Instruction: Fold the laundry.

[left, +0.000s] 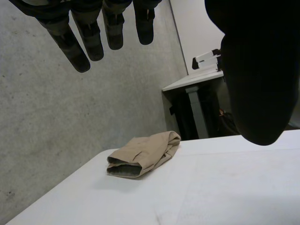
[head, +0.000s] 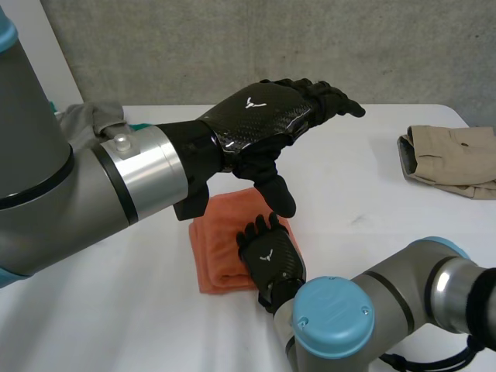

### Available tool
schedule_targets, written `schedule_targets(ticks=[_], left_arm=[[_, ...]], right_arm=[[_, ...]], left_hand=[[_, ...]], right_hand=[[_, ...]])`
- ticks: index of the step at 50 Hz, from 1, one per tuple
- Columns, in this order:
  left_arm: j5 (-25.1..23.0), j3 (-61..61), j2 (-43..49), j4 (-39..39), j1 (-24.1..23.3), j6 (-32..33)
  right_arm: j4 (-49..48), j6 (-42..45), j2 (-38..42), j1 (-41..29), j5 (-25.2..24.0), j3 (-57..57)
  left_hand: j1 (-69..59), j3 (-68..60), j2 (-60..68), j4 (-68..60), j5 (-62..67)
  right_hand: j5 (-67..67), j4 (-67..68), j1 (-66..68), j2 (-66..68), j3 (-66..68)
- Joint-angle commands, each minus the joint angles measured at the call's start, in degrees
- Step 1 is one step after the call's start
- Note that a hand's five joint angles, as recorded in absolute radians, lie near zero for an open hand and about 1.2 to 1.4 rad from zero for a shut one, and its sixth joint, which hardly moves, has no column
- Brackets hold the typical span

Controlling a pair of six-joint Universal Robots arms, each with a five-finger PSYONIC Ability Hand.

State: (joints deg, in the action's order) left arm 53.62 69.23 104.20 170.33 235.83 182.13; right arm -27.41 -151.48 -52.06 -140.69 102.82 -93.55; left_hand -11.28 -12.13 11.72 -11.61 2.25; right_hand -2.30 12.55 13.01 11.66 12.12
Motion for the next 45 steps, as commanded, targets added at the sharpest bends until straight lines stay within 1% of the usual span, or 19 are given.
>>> schedule_targets(ticks=[1,6,12,14,17,18,19,20,26,30,33,40,45], left_arm=[[3.07,0.29,0.74,0.18,-0.02,-0.02],[3.77,0.56,1.18,0.18,-0.02,-0.11],[3.86,0.64,1.62,0.36,-0.02,-0.11],[3.95,0.64,1.71,0.36,-0.02,-0.20],[3.95,0.64,1.71,0.36,-0.02,-0.55],[3.95,0.64,1.71,0.36,-0.02,-0.55],[3.95,0.64,1.71,0.36,0.07,-0.64],[3.95,0.64,1.71,0.36,0.07,-0.72],[4.04,0.64,1.36,0.36,0.77,-0.73],[4.04,-0.23,0.31,0.36,1.65,-1.07],[4.21,-1.02,-0.75,0.44,1.91,-1.69],[6.14,-3.66,-2.68,2.55,2.44,-5.99],[6.94,-4.28,-2.60,4.13,2.27,-8.28]], right_arm=[[-4.05,1.80,1.96,1.73,-0.34,1.88],[-4.67,1.28,2.40,3.05,-1.66,2.67],[-4.50,0.40,3.36,4.02,-4.47,4.25],[-4.49,0.31,3.54,4.28,-5.08,4.78],[-4.76,-0.13,3.98,4.90,-6.23,5.83],[-4.76,-0.30,4.07,5.07,-6.58,6.09],[-4.76,-0.91,3.89,5.42,-7.28,6.53],[-4.76,-1.27,3.72,5.77,-7.46,6.62],[-5.02,-4.78,0.03,8.85,-7.29,8.03],[-4.76,-7.86,-3.22,13.58,-7.90,11.27],[-3.80,-8.22,-4.02,16.58,-8.86,14.26],[-0.98,-9.71,-3.93,29.93,-11.41,29.90],[-1.07,-13.83,1.68,38.02,-12.29,42.29]], left_hand=[[1.28,2.13,-1.72,1.61,-2.25],[1.28,2.13,-1.72,1.61,-2.25],[1.28,2.13,-1.72,1.61,-2.25],[1.28,2.13,-1.72,1.61,-2.25],[1.28,2.13,-1.72,1.61,-2.25],[1.28,2.13,-1.72,1.61,-2.25],[1.28,2.13,-1.72,1.61,-2.25],[1.28,2.13,-1.72,1.61,-2.25],[1.28,2.13,-1.72,1.61,-2.25],[1.28,2.13,-1.72,1.61,-2.25],[1.28,2.13,-1.72,1.61,-2.25],[1.28,2.13,-1.72,1.61,-2.25],[1.28,2.13,-1.72,1.61,-2.25]], right_hand=[[2.30,-2.55,-3.01,-1.66,-2.12],[2.30,-2.55,-3.01,-1.66,-2.12],[2.30,-2.55,-3.01,-1.66,-2.12],[-0.71,0.46,0.00,1.35,0.89],[-21.01,20.76,20.30,21.65,21.18],[-32.41,32.16,31.70,33.05,32.58],[-62.50,62.25,61.79,63.14,62.67],[-67.65,67.40,66.94,68.29,67.83],[-67.70,67.45,66.99,68.34,67.88],[-67.70,67.45,66.99,68.34,67.88],[-67.70,67.45,66.99,68.34,67.88],[-67.70,67.45,66.99,68.34,67.88],[-67.70,67.45,66.99,68.34,67.88]])
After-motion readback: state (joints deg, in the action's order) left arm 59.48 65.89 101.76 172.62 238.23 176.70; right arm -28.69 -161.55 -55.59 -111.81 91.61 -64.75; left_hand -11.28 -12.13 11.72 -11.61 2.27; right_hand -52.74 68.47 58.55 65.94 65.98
